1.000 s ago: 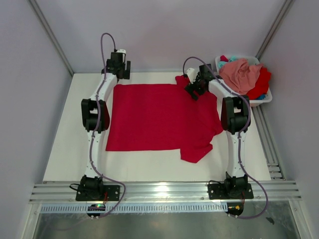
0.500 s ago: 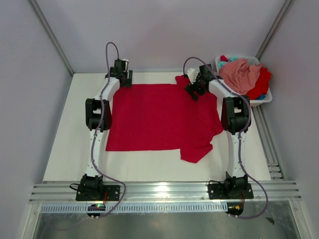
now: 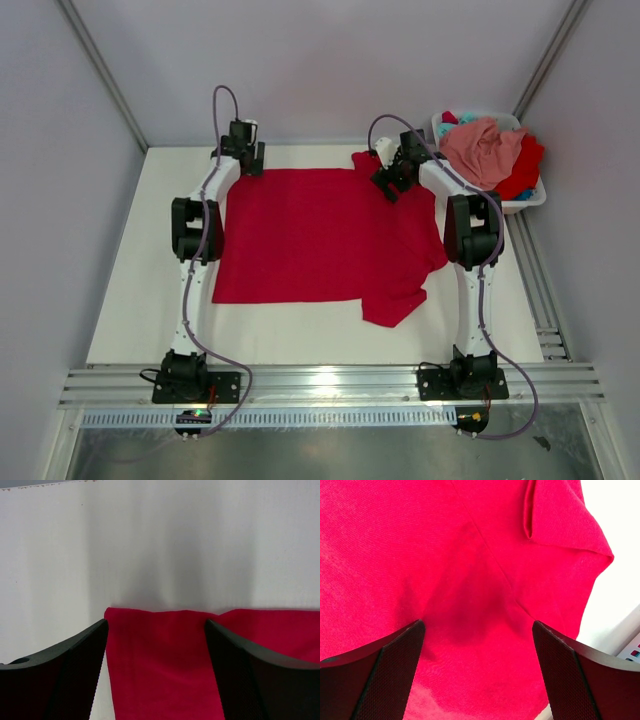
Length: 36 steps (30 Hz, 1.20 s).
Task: Fold and stack the t-shirts
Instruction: Flatten the tshirt out
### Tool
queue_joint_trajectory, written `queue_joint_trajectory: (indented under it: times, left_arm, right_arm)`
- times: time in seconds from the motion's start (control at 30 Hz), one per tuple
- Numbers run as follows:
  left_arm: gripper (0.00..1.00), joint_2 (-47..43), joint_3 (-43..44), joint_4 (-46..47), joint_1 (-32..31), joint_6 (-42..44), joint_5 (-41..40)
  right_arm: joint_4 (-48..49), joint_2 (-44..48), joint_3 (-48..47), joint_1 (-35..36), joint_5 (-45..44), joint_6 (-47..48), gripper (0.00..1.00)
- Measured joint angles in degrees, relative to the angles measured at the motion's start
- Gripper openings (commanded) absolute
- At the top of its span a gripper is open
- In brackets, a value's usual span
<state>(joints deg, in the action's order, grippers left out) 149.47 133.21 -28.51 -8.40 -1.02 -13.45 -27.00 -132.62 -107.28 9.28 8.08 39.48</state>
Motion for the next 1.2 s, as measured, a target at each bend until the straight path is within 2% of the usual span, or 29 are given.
queue_joint_trajectory:
  times: [0.6,0.7,0.73,0.77,1.17,1.2]
  left_arm:
    - [0.78,-0.02,-0.81,1.77,3.76,-0.57,1.29]
    - [0.68,-0.02,-0.83,1.66,4.11,-1.03,2.8]
    - [0.57,-0.02,-0.83,1.6,4.2,-1.18,3.48]
    - [0.53,-0.02,-0.87,1.55,4.28,-1.6,4.28]
    - [0.51,-0.07,-0.92,0.59,5.35,-2.08,10.88]
    - [0.46,-0.09,-0.92,0.52,5.38,-2.12,11.21]
  right_arm:
    - [0.17,0.26,0.48,0.0,0.04,-0.94,0.92]
    - [0.17,0.26,0.48,0.0,0.04,-1.07,0.92]
    - [0.17,0.26,0.48,0.0,0.04,-1.07,0.92]
    - [0.17,0.26,0.48,0.0,0.04,-1.07,0.92]
    - [0.15,0.28,0.48,0.0,0.02,-1.07,0.92]
    - [0.15,0.28,0.48,0.0,0.02,-1.07,0.92]
